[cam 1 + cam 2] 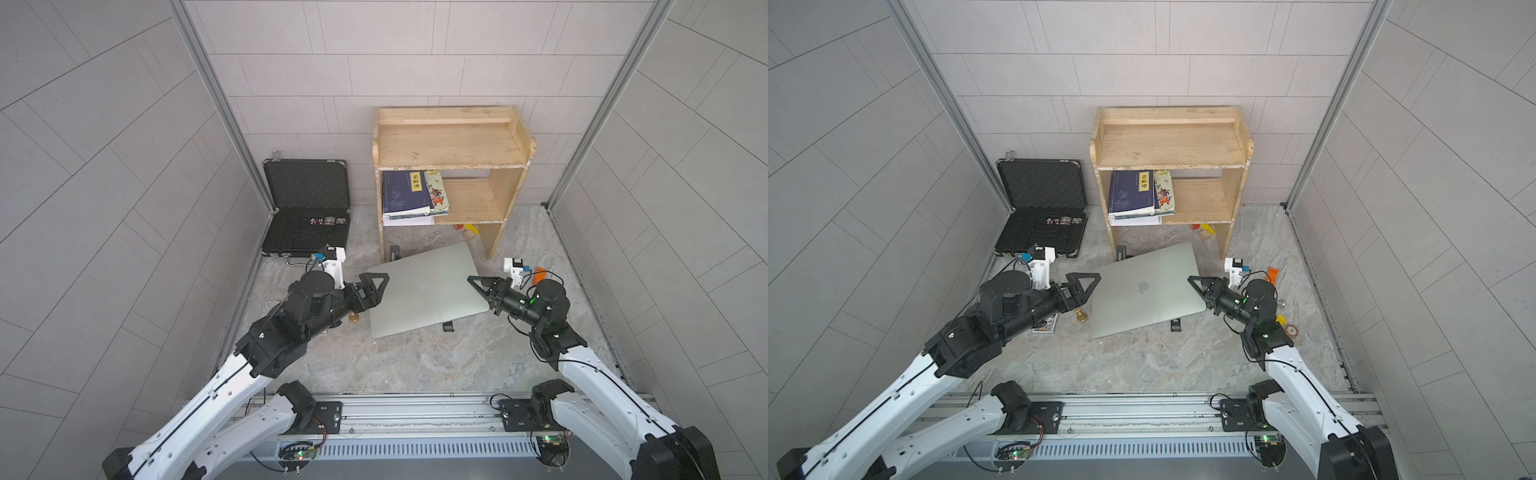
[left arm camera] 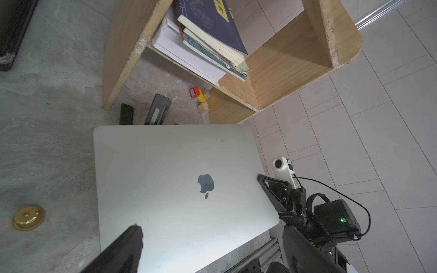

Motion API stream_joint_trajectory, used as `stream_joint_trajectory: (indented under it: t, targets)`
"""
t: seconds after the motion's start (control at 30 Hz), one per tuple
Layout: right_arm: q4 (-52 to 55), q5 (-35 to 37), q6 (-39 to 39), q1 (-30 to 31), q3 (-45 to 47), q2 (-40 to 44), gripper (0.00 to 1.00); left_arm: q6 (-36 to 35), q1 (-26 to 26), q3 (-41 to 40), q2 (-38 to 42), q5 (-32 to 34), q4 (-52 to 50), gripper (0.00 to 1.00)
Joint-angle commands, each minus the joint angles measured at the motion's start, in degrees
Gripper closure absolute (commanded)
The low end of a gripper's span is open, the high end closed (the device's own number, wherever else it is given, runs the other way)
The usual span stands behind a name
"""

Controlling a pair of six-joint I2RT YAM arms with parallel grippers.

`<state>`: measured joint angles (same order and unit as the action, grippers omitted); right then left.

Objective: Close the laptop lid and set it aside
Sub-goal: Pick up the laptop from the computer stand.

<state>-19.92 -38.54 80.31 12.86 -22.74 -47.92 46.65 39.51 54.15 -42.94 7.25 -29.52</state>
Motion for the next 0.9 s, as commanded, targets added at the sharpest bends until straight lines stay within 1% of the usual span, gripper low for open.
stream_joint_trajectory:
  t: [0.0, 0.17, 0.33, 0.43, 0.6, 0.87]
  targets:
    - [-8.7, -2.2, 4.0, -0.3, -5.5, 3.7, 1.0, 1.2, -1.4, 2.6, 2.1, -0.9, -6.7, 0.05]
    - [-6.3, -2.2, 4.7, -0.5, -8.5, 5.1, 1.0, 2.3, -3.7, 2.7, 4.4, -3.2, -10.3, 0.02]
    - [-6.3, -1.8, 6.6, -1.0, -11.7, 4.7, 1.0, 3.1, -6.0, 1.8, 4.8, -6.3, -10.5, 0.01]
    - [-6.3, -1.8, 7.9, -1.1, -14.0, 4.3, 1.0, 3.7, -6.5, 0.8, 4.8, -7.9, -8.8, 0.01]
    - [-7.0, -0.8, 10.3, -1.2, -15.9, 3.8, 1.0, 6.3, -6.7, -2.4, 6.0, -10.4, -1.0, 0.02]
    - [-7.2, 0.1, 11.7, -1.3, -17.7, 3.5, 1.0, 10.1, -6.8, -3.9, 4.6, -16.3, 7.4, 0.12]
